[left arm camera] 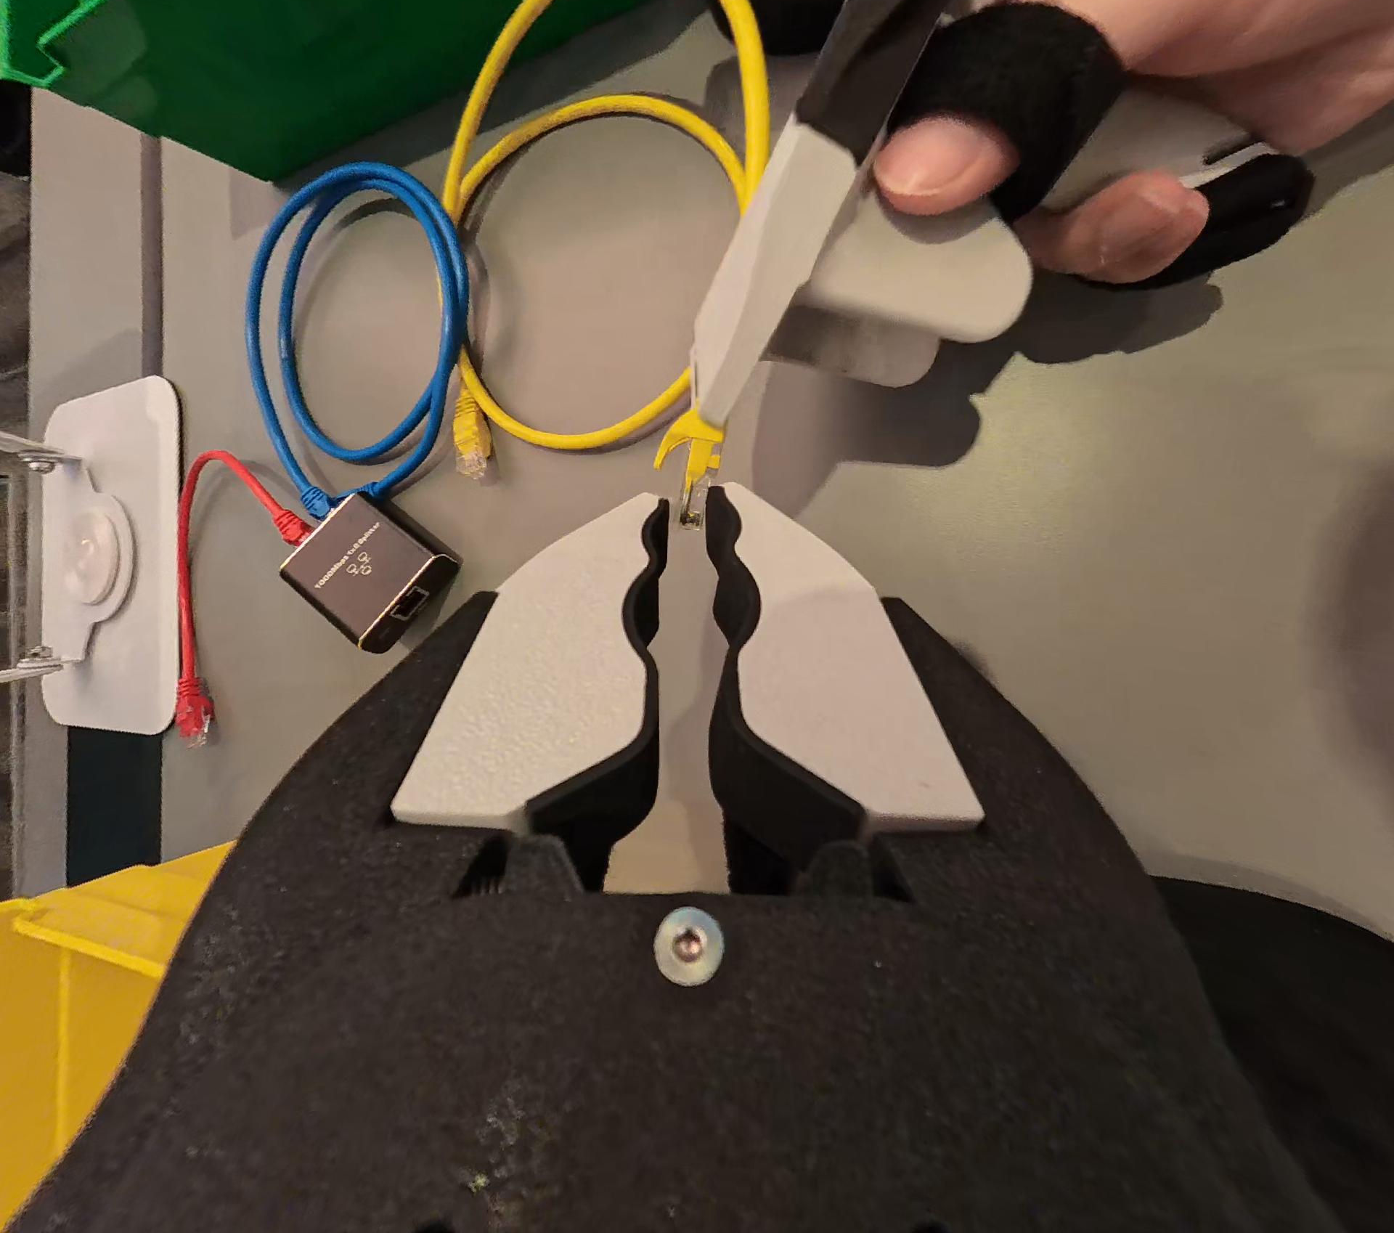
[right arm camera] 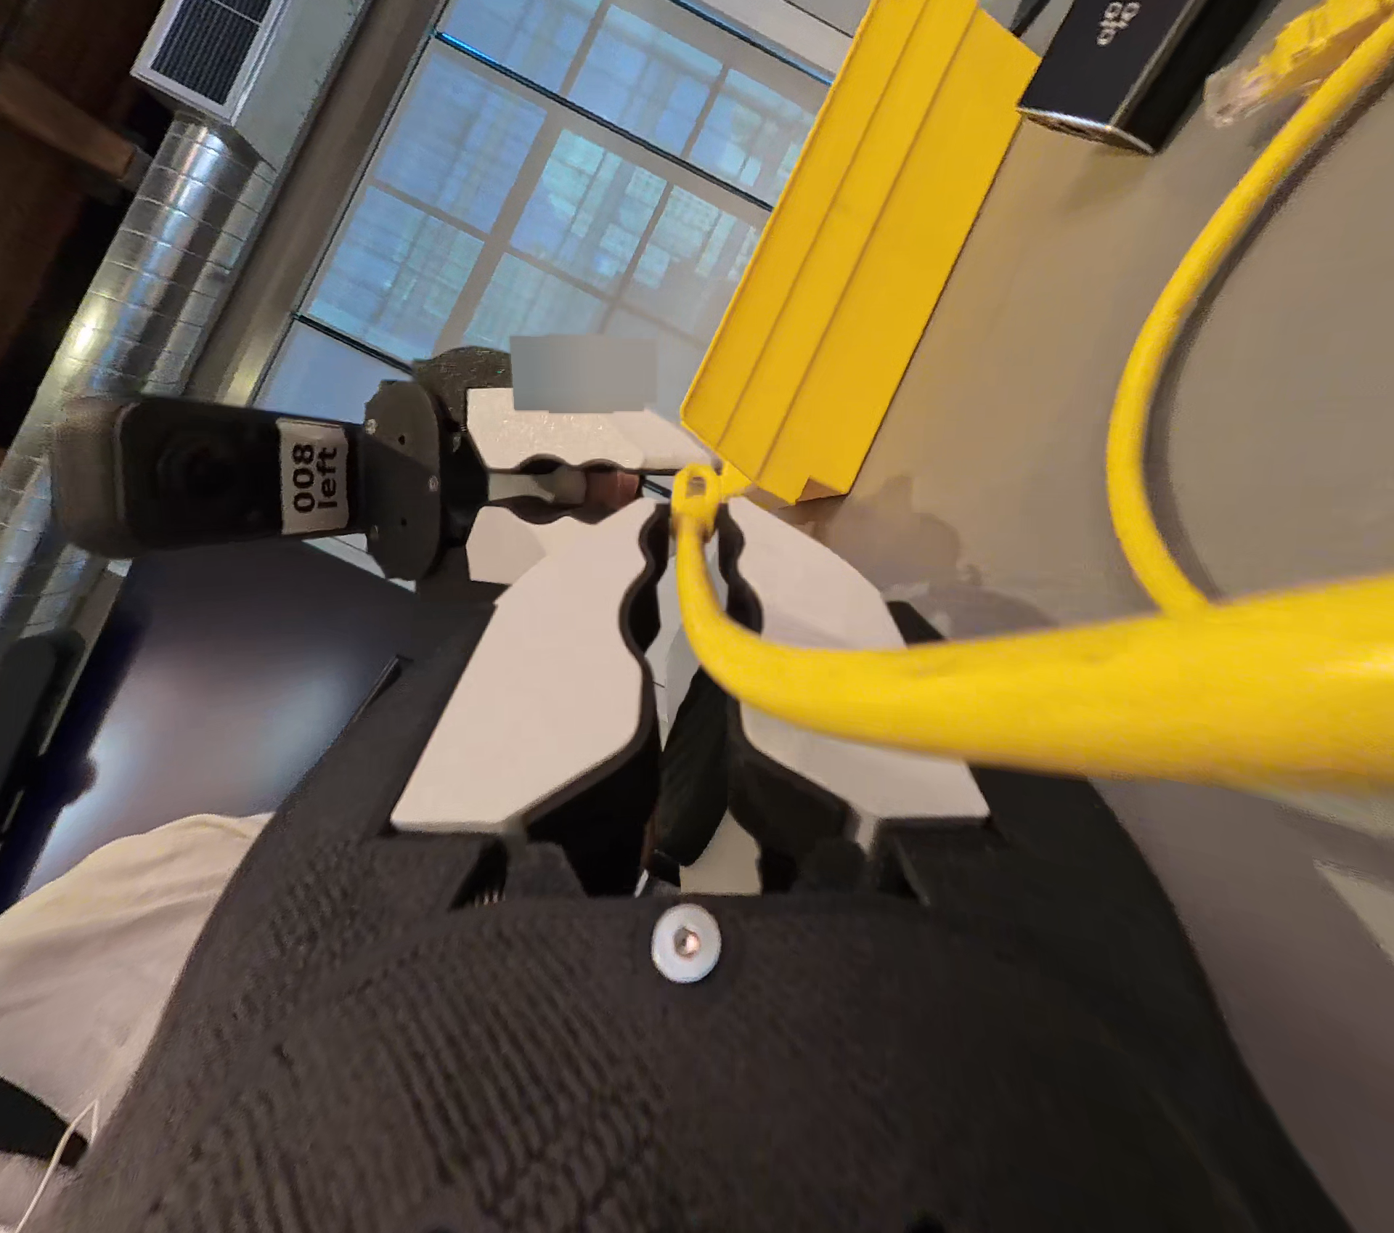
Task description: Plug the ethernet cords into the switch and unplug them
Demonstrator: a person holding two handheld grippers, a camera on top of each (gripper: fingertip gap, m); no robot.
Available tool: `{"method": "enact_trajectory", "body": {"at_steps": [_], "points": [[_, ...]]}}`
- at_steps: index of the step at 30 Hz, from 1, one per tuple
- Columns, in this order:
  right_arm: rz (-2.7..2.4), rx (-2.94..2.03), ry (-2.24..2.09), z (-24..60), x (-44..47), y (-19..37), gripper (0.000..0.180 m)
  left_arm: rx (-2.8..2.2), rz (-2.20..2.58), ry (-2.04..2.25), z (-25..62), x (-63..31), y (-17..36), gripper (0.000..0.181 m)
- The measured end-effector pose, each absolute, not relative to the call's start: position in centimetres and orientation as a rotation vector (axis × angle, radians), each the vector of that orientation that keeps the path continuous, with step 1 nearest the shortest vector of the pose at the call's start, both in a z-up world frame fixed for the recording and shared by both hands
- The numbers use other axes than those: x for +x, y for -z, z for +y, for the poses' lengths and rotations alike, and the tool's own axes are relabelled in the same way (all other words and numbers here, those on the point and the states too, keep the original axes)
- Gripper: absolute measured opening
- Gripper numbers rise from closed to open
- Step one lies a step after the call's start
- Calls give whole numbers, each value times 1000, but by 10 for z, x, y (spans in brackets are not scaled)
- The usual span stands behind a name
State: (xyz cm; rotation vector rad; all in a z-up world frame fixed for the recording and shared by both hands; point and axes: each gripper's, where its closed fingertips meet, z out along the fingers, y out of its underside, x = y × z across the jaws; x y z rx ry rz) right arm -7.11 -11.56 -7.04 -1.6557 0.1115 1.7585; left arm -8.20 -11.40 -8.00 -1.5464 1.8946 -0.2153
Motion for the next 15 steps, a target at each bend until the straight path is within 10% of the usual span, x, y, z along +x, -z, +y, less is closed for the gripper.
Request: {"method": "enact_trajectory", "body": {"at_steps": [5, 10, 15], "points": [[8, -1630, -1751, -118, -73, 67, 12, -1564, 1846, 259, -115, -83, 76, 10], [-214, -1411, -1579, -130, -70, 32, 13, -1801, 1516, 699, -113, -82, 55, 63], [-432, -1260, -1315, -147, -73, 13, 13, -1718, 1327, 1434, -154, -70, 17, 27]]}}
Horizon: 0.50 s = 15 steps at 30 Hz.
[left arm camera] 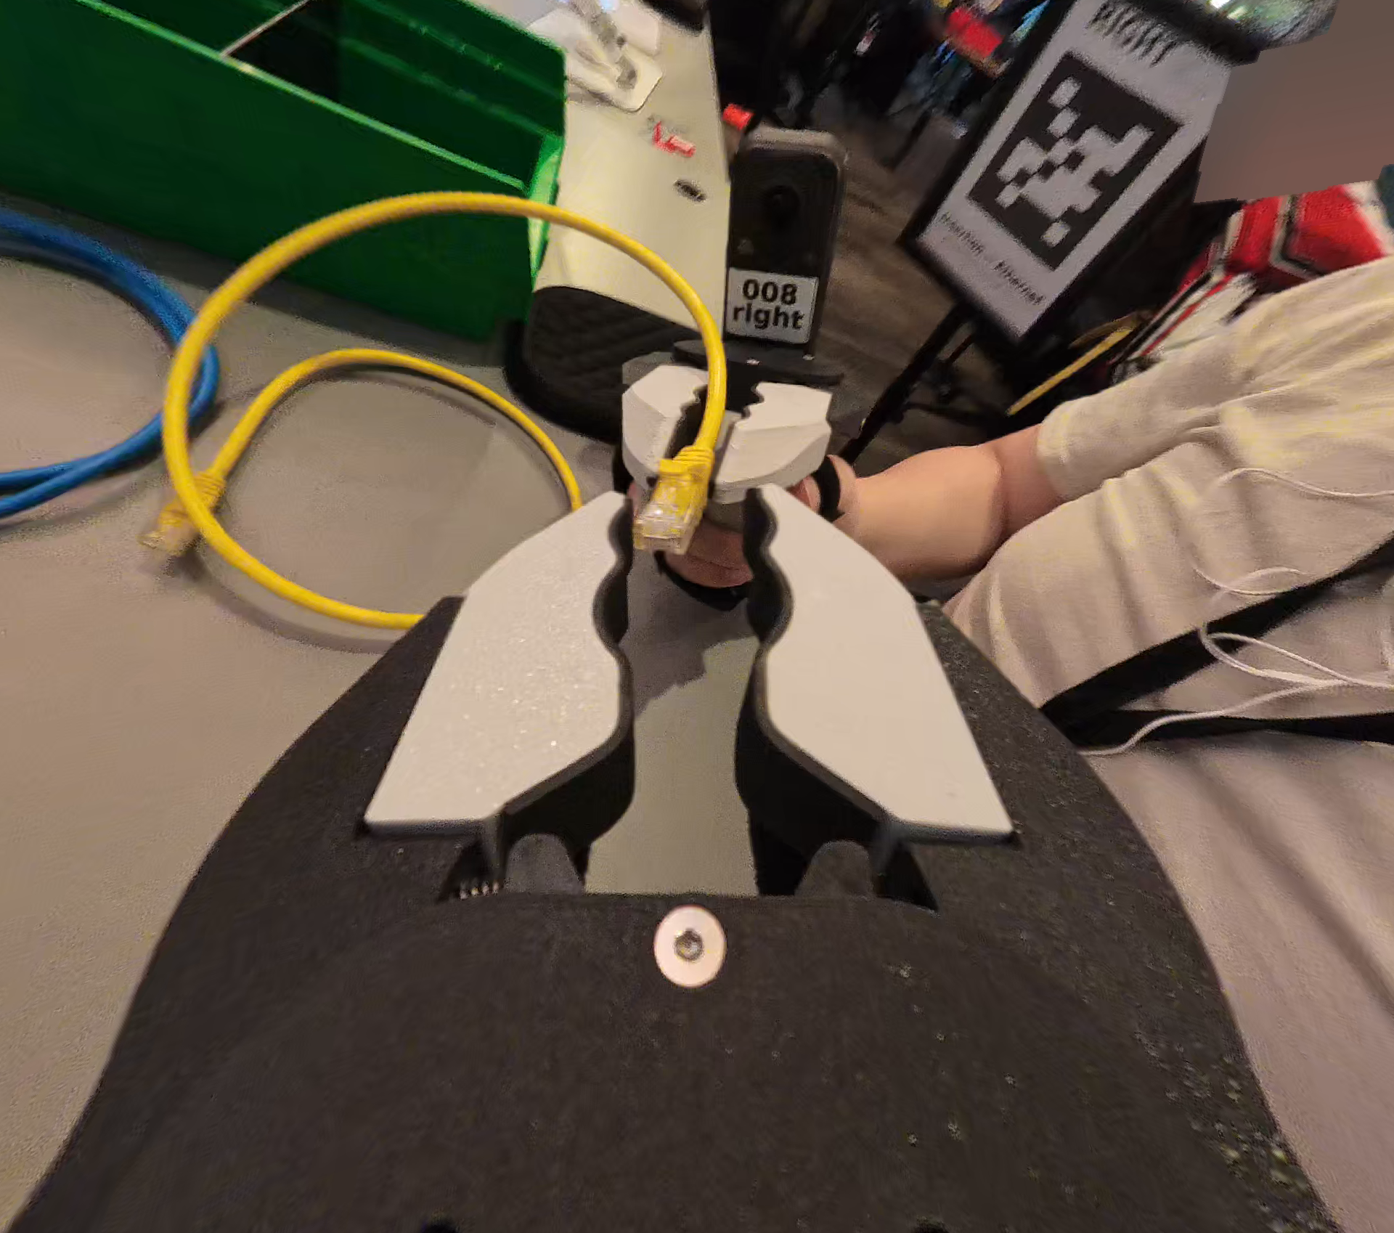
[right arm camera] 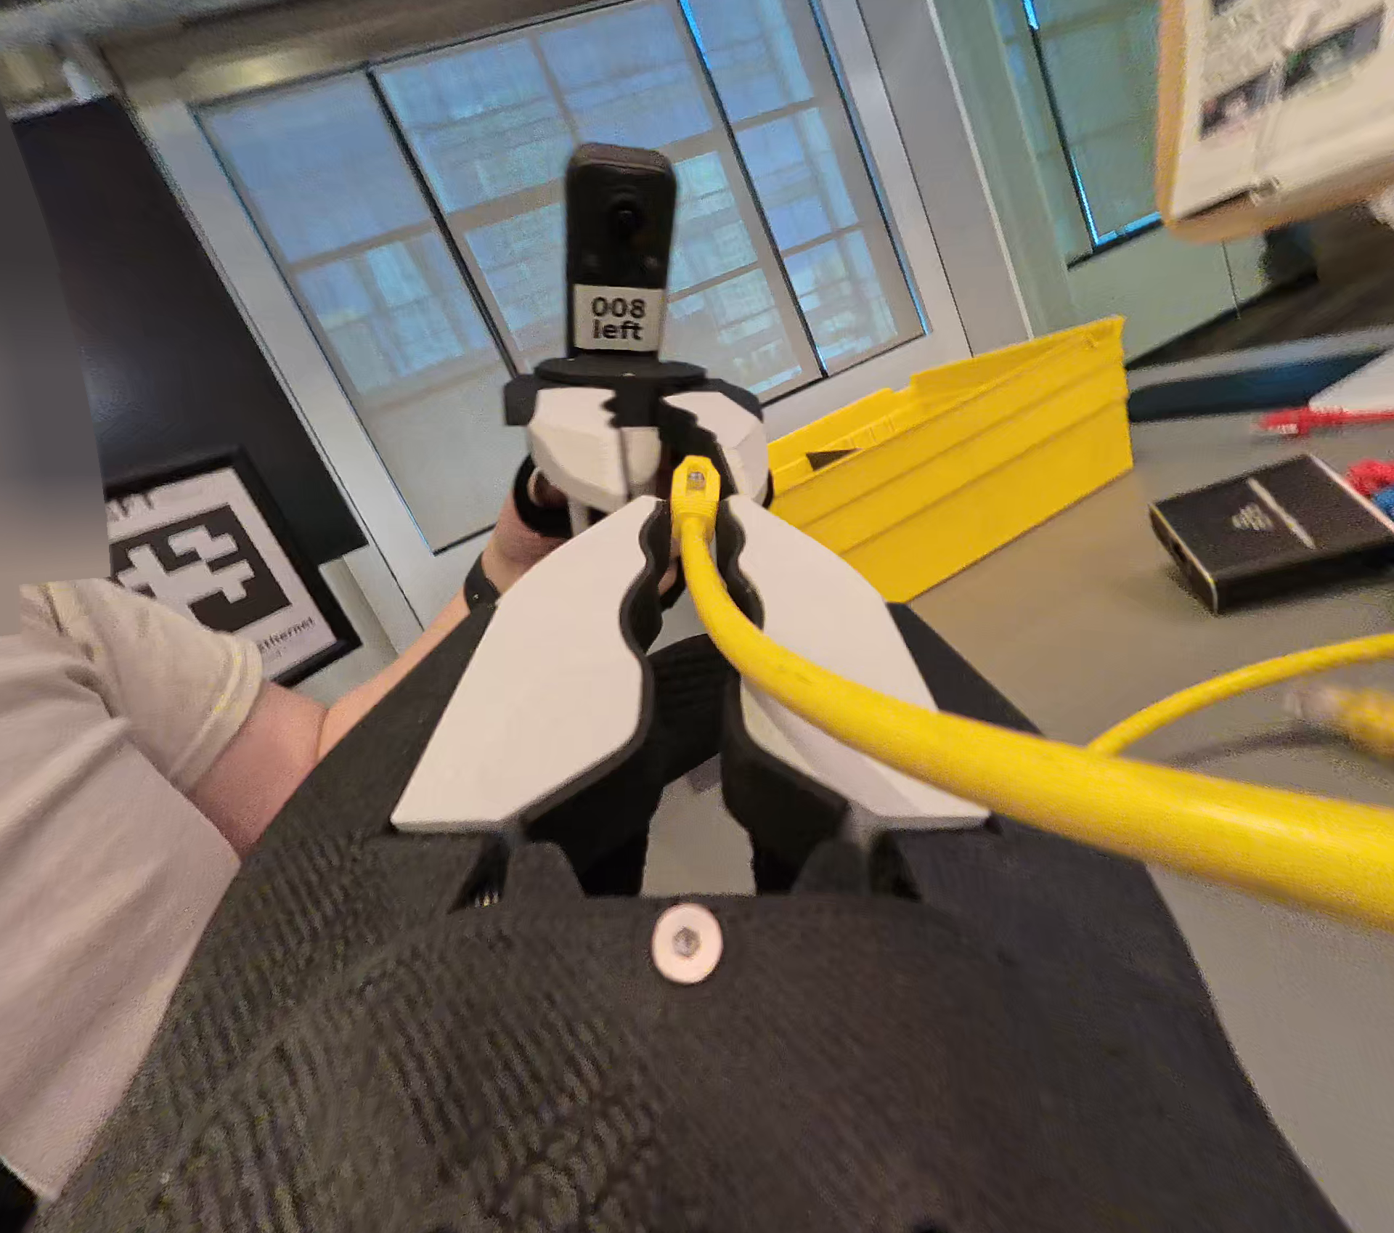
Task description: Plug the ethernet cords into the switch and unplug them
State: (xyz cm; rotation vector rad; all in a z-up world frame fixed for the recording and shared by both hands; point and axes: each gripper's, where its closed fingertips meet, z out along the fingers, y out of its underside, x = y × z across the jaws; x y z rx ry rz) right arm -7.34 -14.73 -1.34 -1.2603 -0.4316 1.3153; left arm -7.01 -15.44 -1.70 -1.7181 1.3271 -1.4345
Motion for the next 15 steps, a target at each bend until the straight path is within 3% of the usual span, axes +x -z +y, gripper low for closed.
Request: {"method": "enact_trajectory", "body": {"at_steps": [2, 15], "points": [[-517, -1225, -1256, -155, -78, 10, 13, -1662, 1331, 1474, -157, -74, 13, 15], [-709, -1089, -1194, -177, -80, 0, 13, -1443, 1534, 1370, -183, -76, 12, 11]]}}
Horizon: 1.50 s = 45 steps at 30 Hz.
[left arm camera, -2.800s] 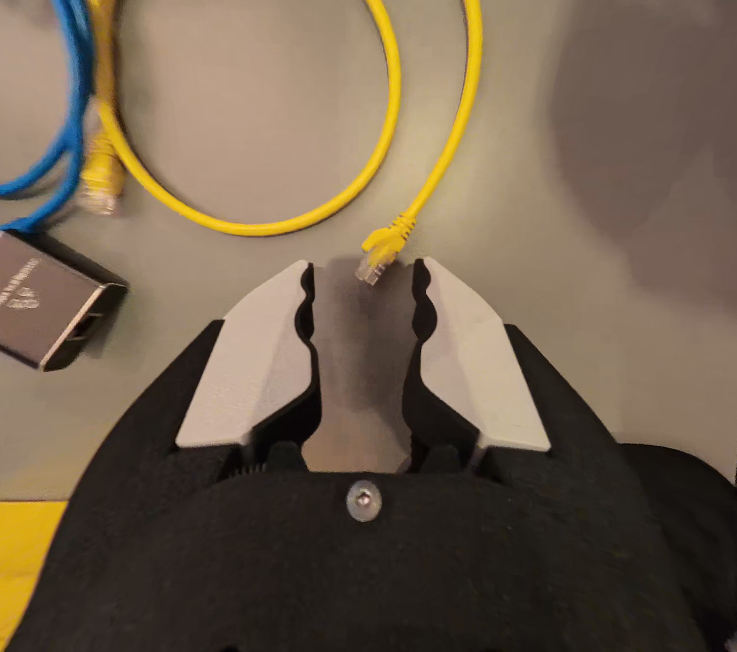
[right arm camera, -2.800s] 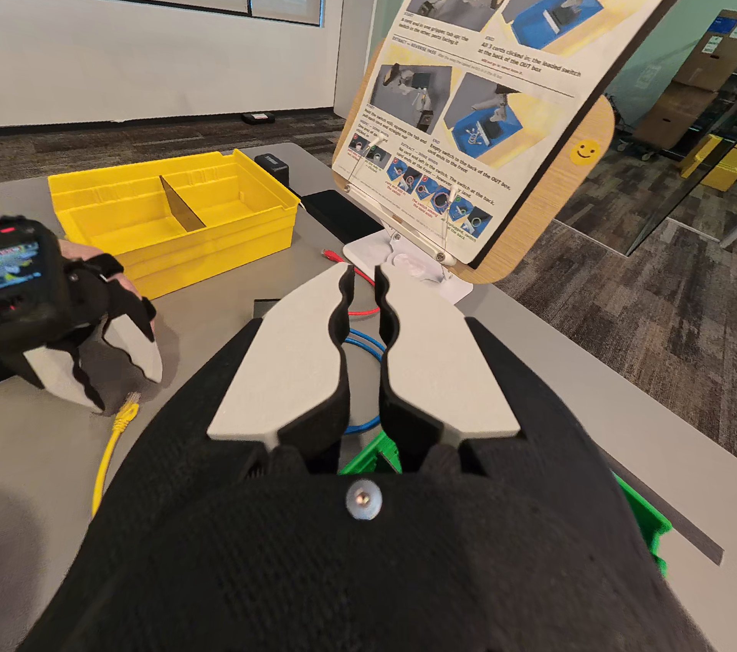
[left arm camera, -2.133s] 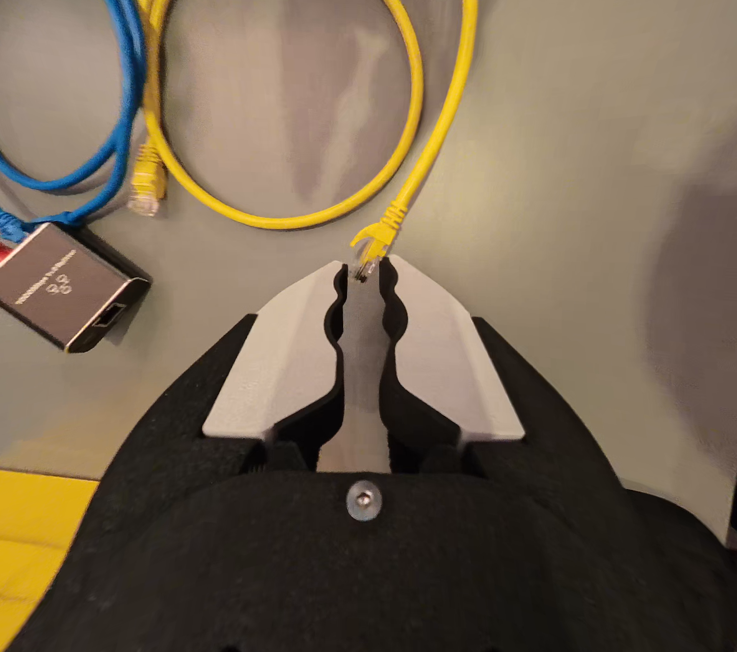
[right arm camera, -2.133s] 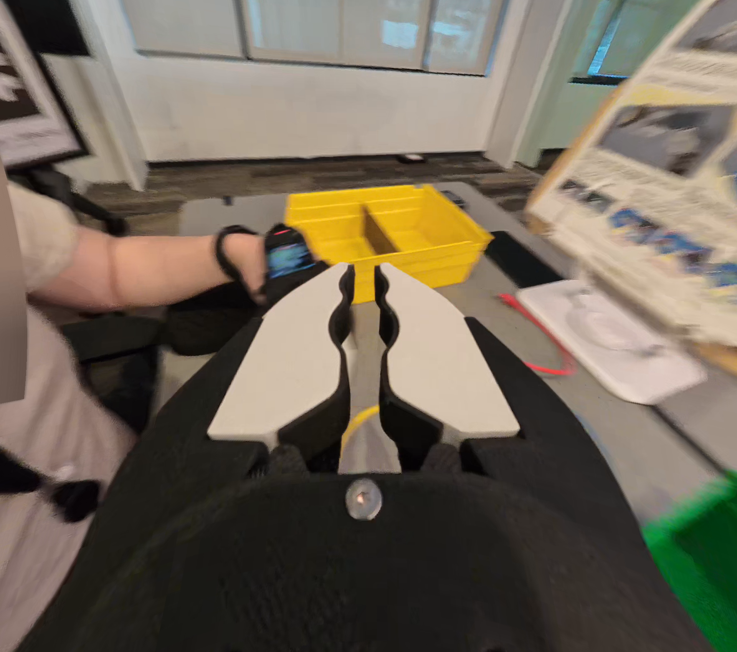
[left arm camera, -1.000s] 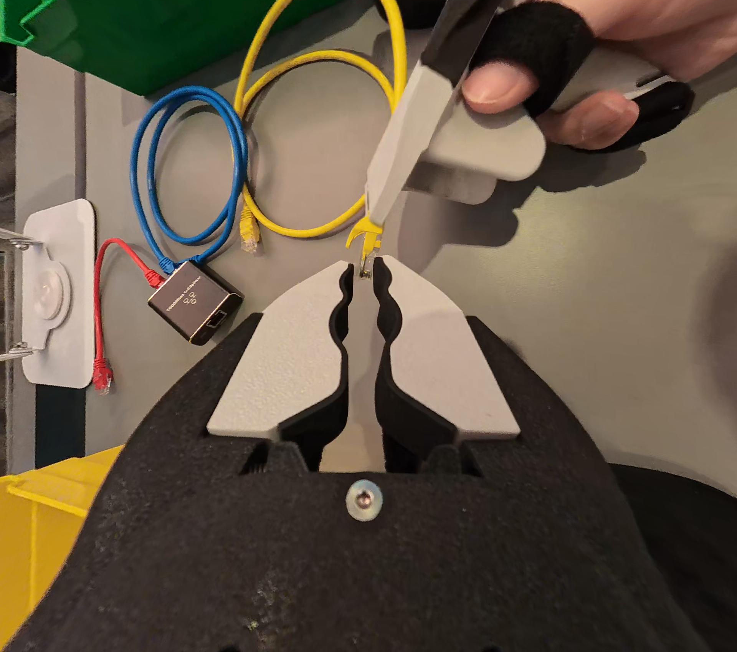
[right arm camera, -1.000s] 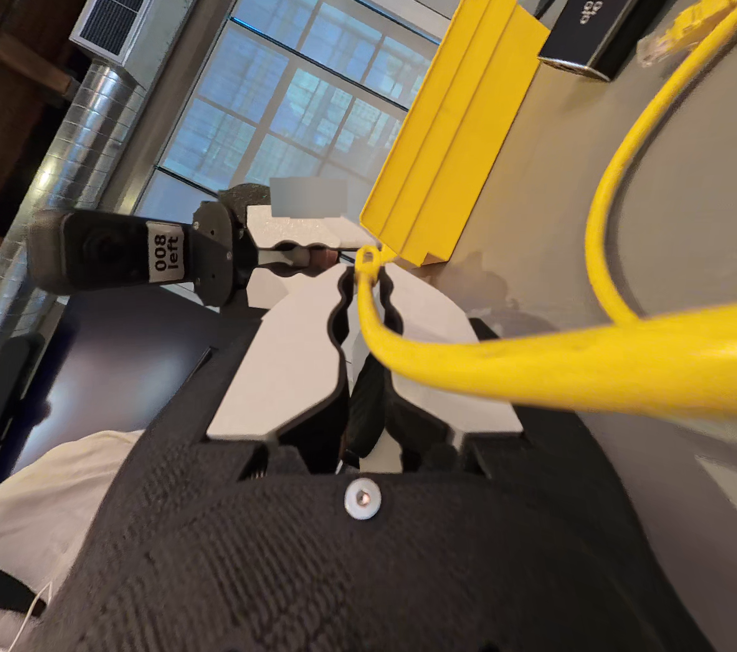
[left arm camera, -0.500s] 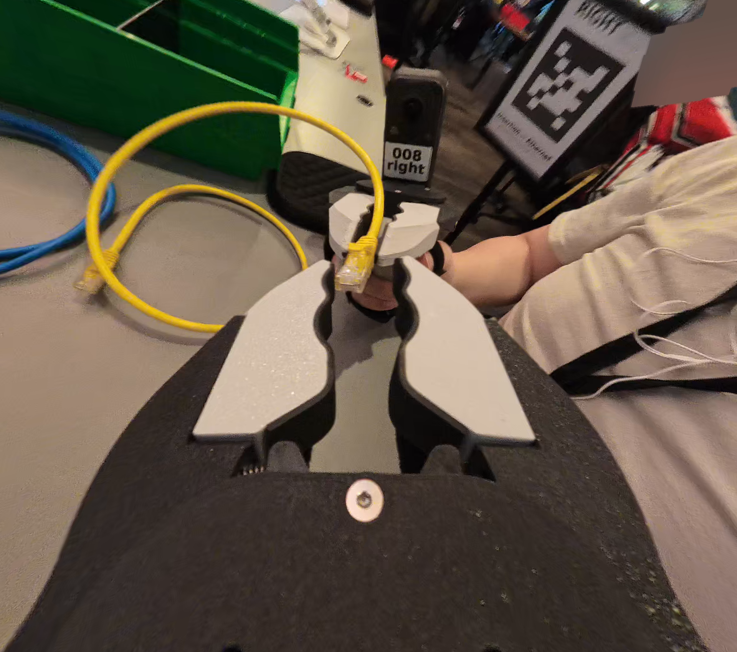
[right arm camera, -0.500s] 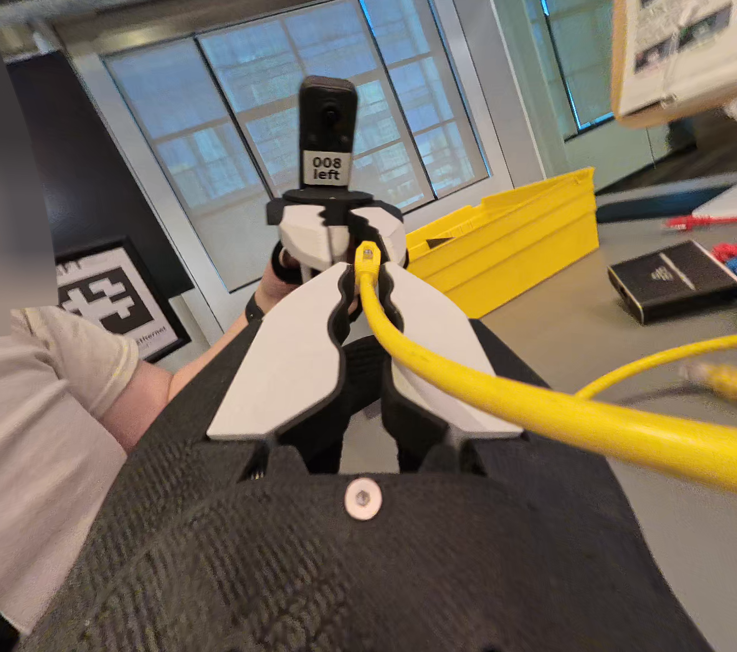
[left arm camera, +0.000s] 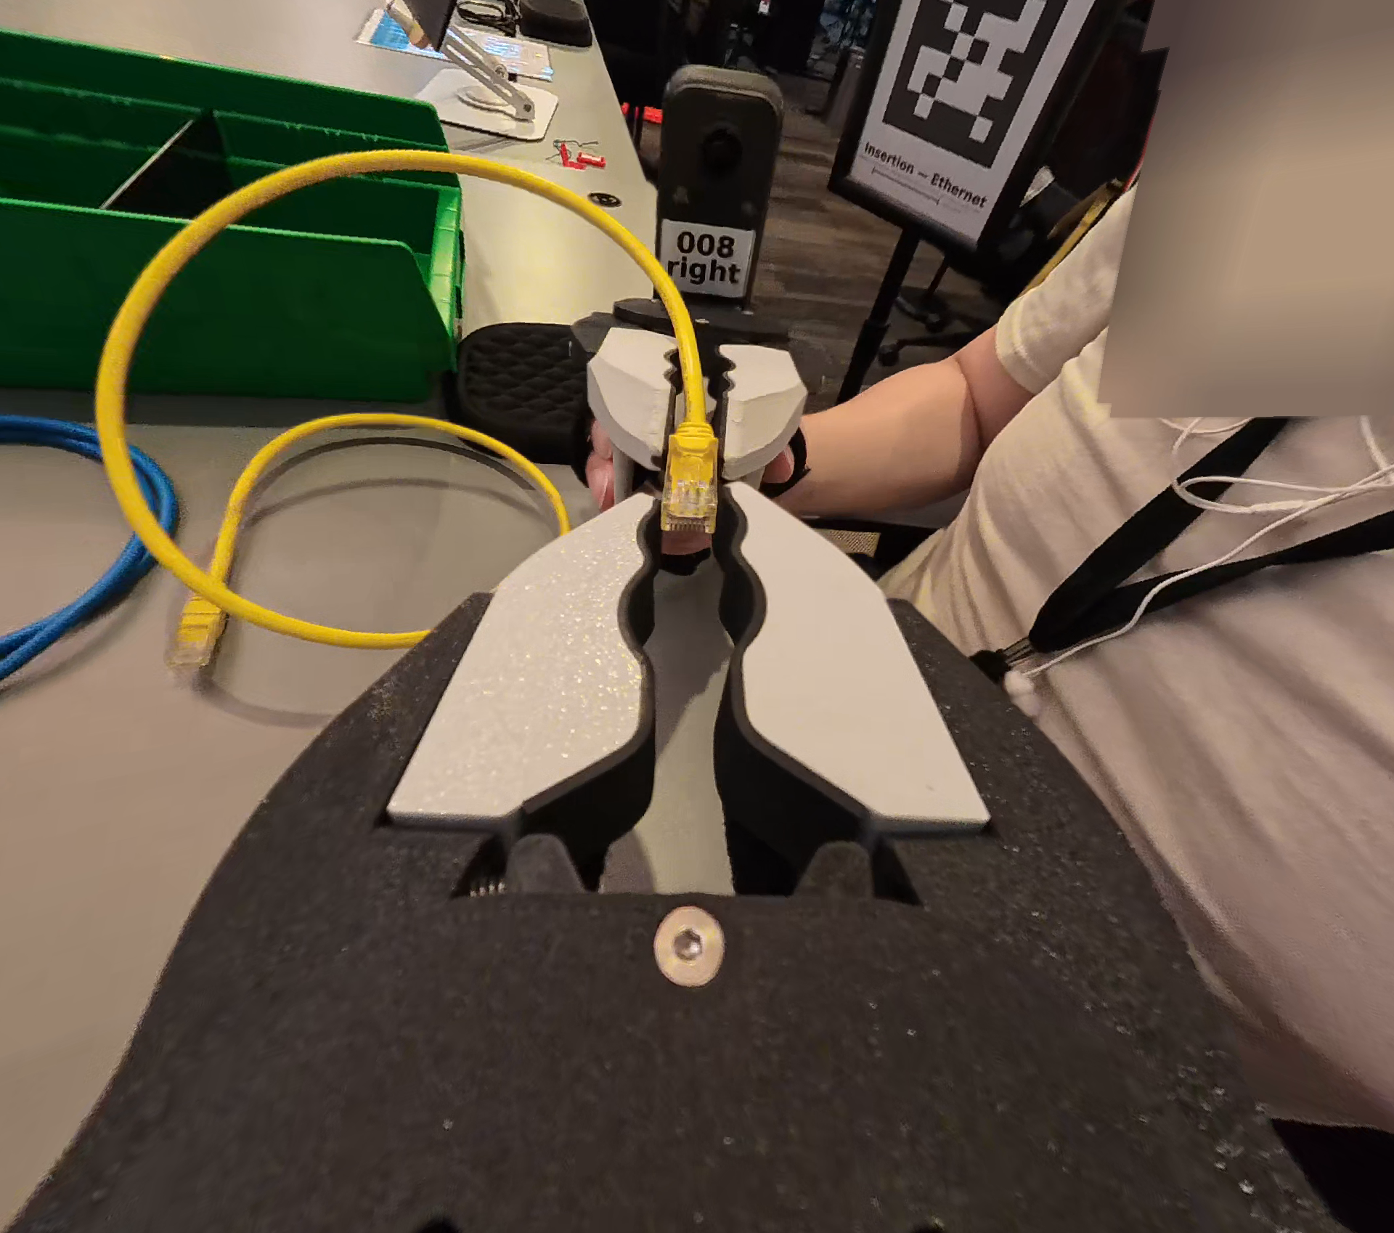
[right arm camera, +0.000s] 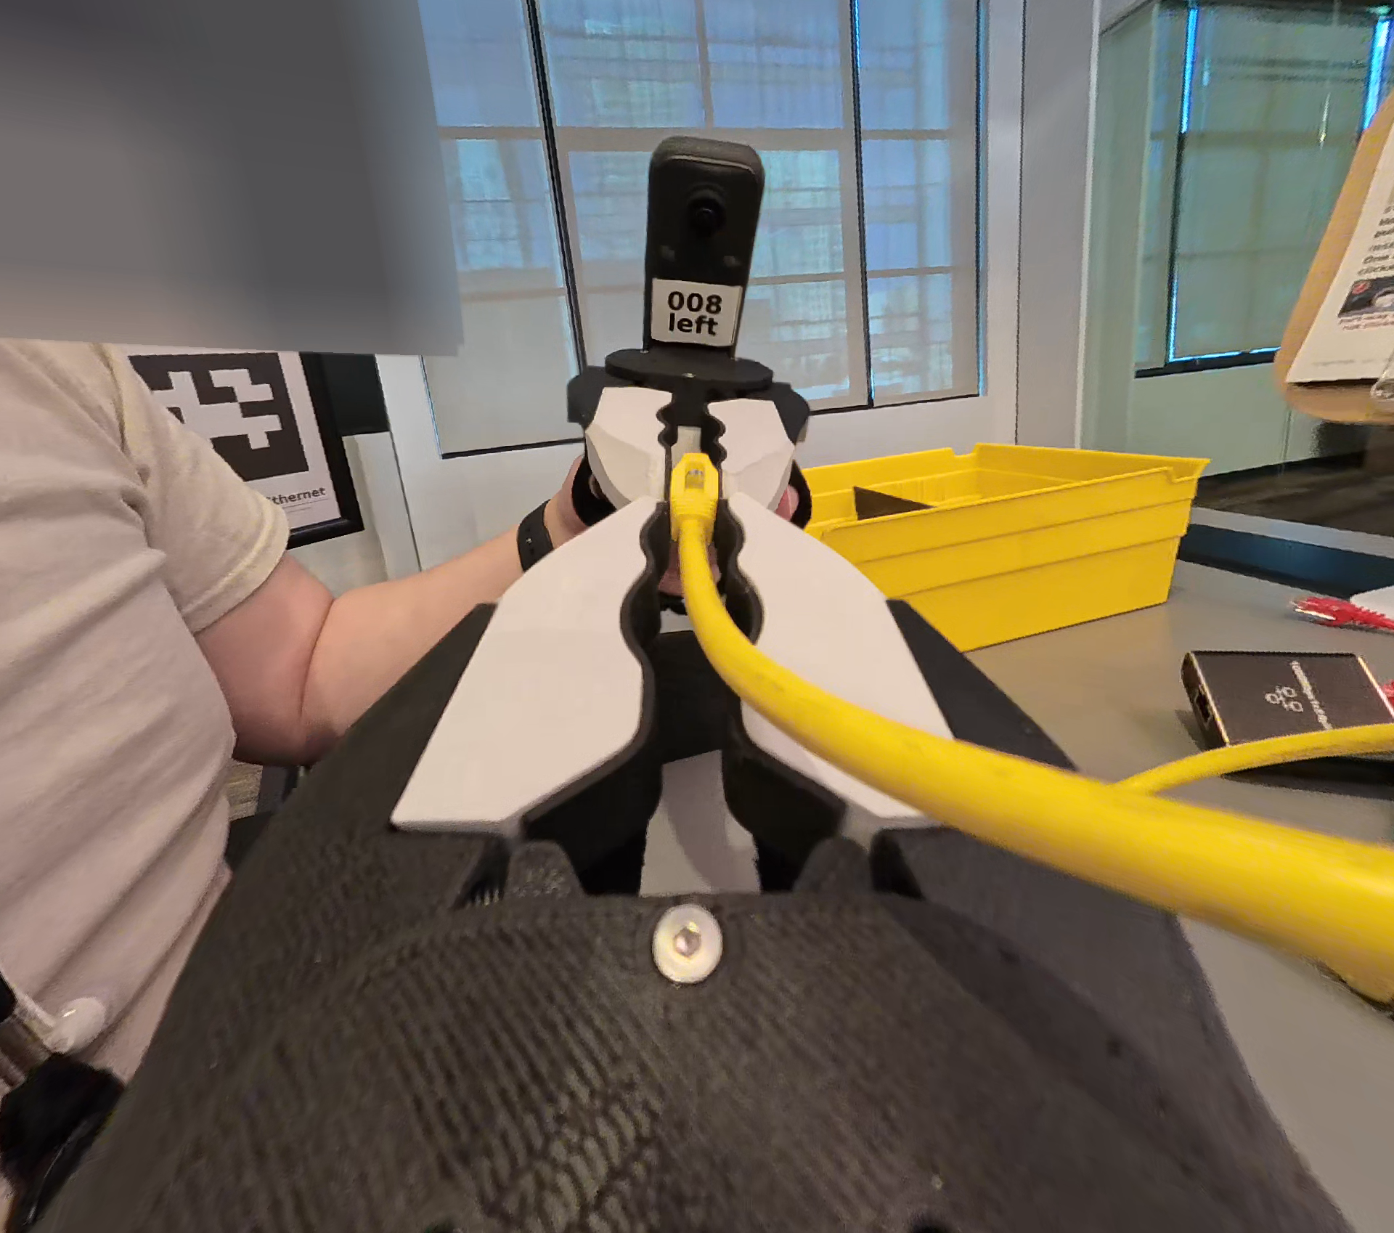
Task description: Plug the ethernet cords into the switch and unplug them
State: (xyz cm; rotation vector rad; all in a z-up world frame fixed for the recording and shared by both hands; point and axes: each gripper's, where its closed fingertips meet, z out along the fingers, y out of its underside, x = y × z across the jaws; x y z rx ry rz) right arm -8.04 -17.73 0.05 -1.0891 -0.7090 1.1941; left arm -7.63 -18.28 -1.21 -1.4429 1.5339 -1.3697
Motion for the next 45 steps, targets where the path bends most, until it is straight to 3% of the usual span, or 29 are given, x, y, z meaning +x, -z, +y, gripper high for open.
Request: {"method": "enact_trajectory", "body": {"at_steps": [27, 31, 36, 40, 45], "points": [[-738, -1171, -1191, -175, -77, 11, 12, -1457, 1552, 1318, -180, -73, 22, 12], [-726, -1161, -1155, -174, -70, 11, 13, -1494, 1535, 1058, -150, -84, 18, 54], [-681, -1147, -1190, -174, -60, 13, 12, -1493, 1633, 523, -84, -109, -2, 77], [-704, -1132, -1168, -176, -62, 12, 12, -1405, 1857, -136, -10, -127, 6, 74], [-739, -1112, -1135, -182, -65, 11, 12, -1374, 2100, -332, 32, -119, 36, 72]]}}
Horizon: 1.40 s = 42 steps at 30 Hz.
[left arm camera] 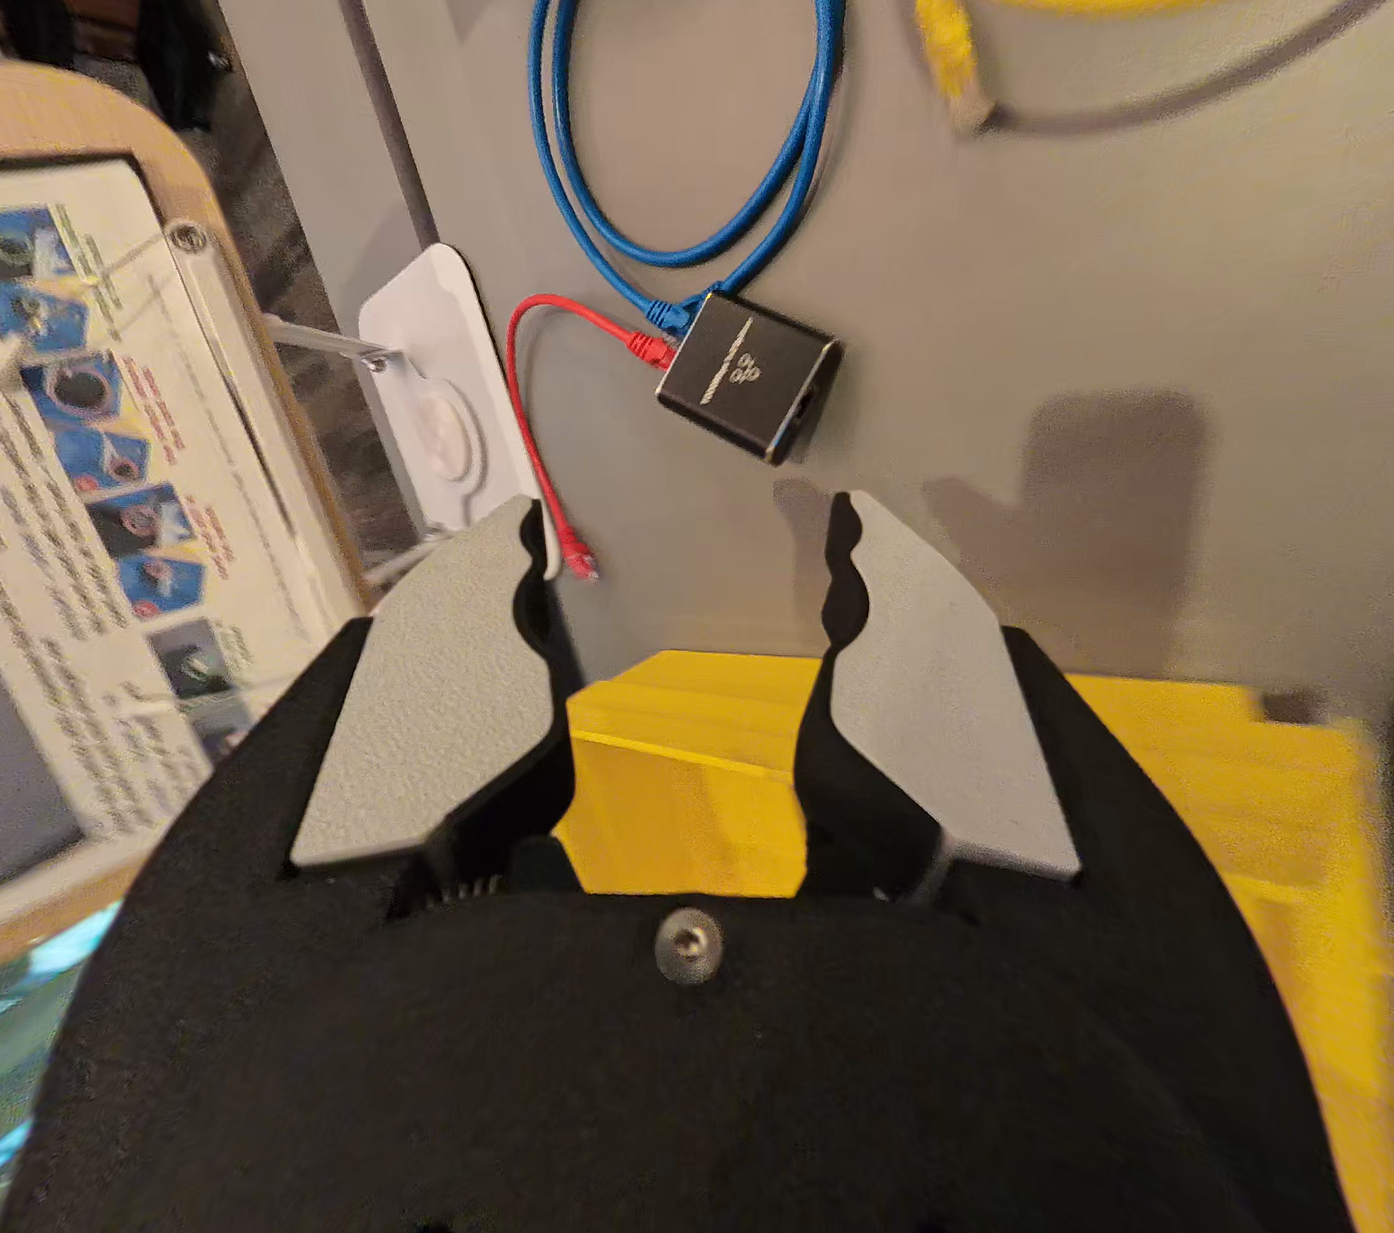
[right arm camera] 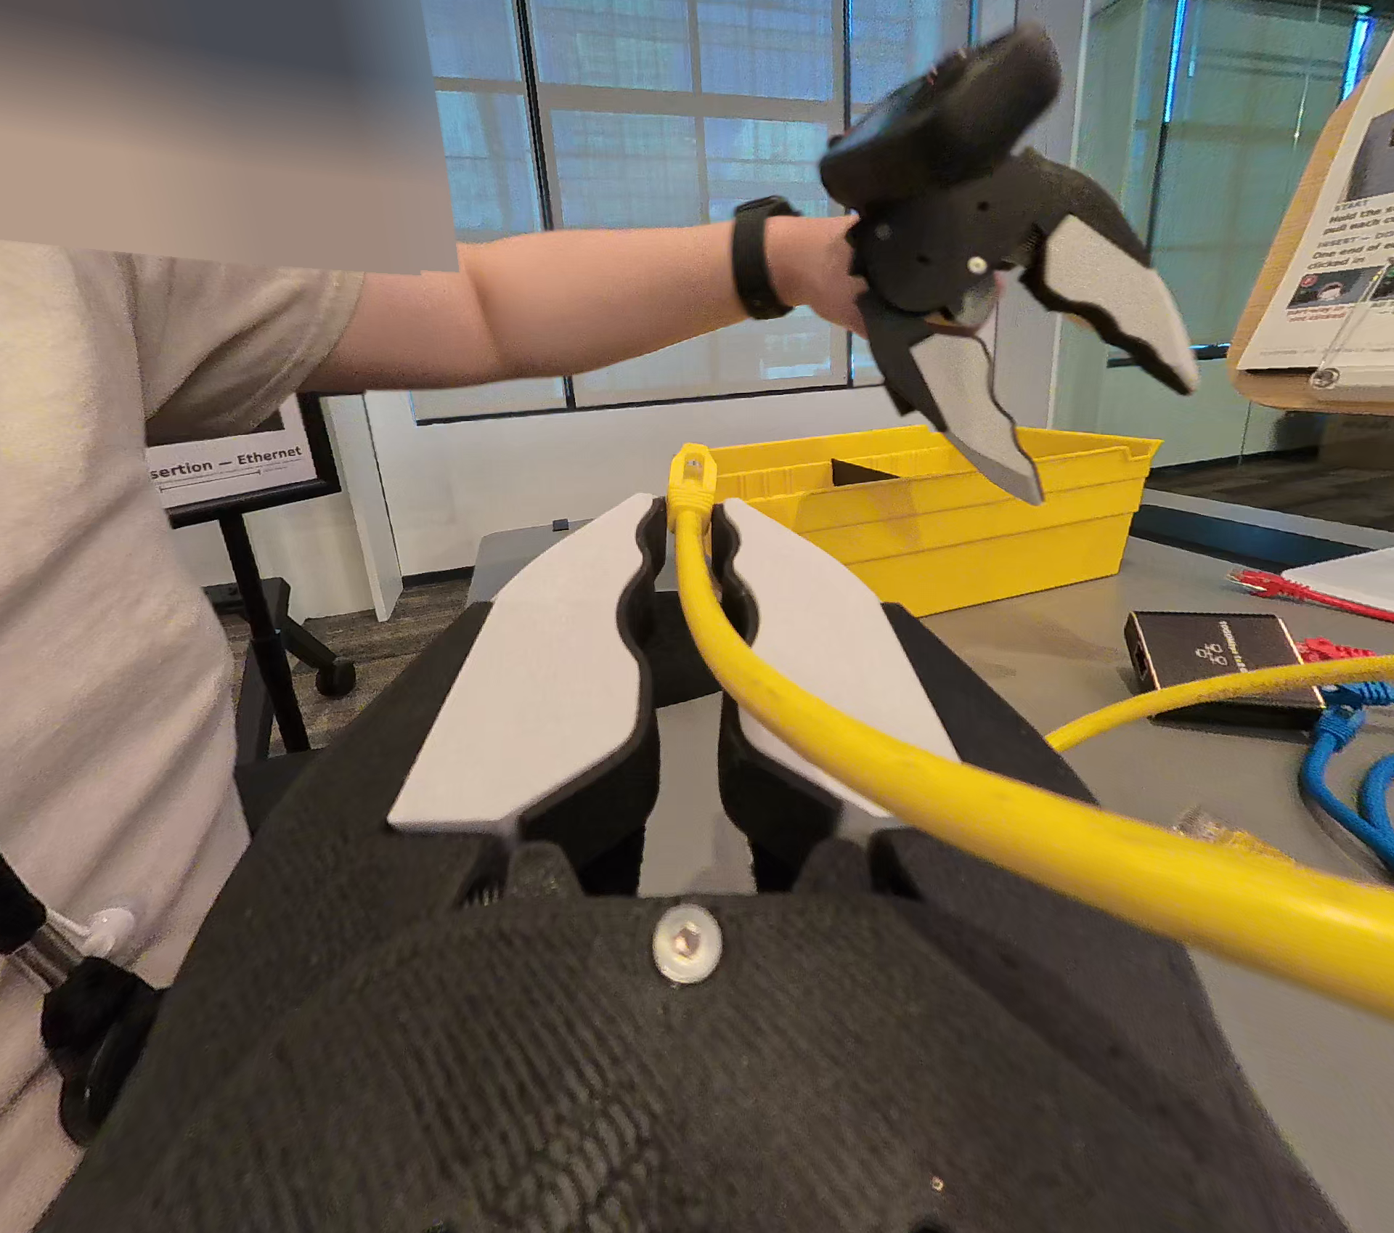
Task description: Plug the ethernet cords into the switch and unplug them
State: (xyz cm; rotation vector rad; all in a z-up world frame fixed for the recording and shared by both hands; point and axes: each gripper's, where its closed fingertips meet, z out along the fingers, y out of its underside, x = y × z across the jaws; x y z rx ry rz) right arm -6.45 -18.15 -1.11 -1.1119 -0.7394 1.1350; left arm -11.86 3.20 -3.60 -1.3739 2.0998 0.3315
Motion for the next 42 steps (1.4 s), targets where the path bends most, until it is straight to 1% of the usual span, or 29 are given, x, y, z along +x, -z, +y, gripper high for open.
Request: {"method": "enact_trajectory", "body": {"at_steps": [3, 6, 7, 10, 13, 18, 24, 27, 28, 29, 31, 34, 36, 39, 42], "points": [[-740, -1121, -1144, -182, -64, 13, 13, -1094, 2219, -506, 56, -114, 42, 63], [-735, -1124, -1164, -181, -63, 13, 13, -774, 2317, -660, 76, -106, 43, 60], [-732, -1125, -1169, -180, -63, 13, 12, -667, 2355, -691, 79, -103, 47, 55], [-731, -1127, -1169, -179, -63, 13, 12, -395, 2444, -685, 78, -90, 65, 56], [-734, -1135, -1160, -178, -64, 15, 13, -233, 2538, -615, 81, -89, 88, 58], [-719, -1144, -1169, -173, -63, 15, 12, -108, 2656, -594, 105, -101, 109, 58], [-655, -1137, -1209, -165, -55, 11, 12, 0, 2665, -409, 100, -97, 128, 65], [-620, -1124, -1240, -163, -50, 8, 12, 131, 2630, -378, 102, -96, 139, 68], [-616, -1125, -1241, -162, -49, 8, 12, 159, 2607, -373, 103, -94, 142, 67], [-615, -1130, -1235, -161, -49, 9, 12, 182, 2582, -361, 102, -92, 145, 59], [-620, -1138, -1232, -161, -49, 10, 13, 199, 2517, -311, 99, -85, 144, 57], [-621, -1139, -1227, -160, -49, 10, 12, 203, 2454, -251, 90, -79, 141, 62], [-616, -1139, -1243, -159, -49, 9, 13, 237, 2399, -245, 85, -77, 141, 55], [-608, -1142, -1247, -158, -47, 9, 12, 310, 2321, -278, 81, -75, 145, 35], [-598, -1146, -1251, -157, -46, 9, 12, 329, 2287, -370, 81, -68, 145, 32]]}}
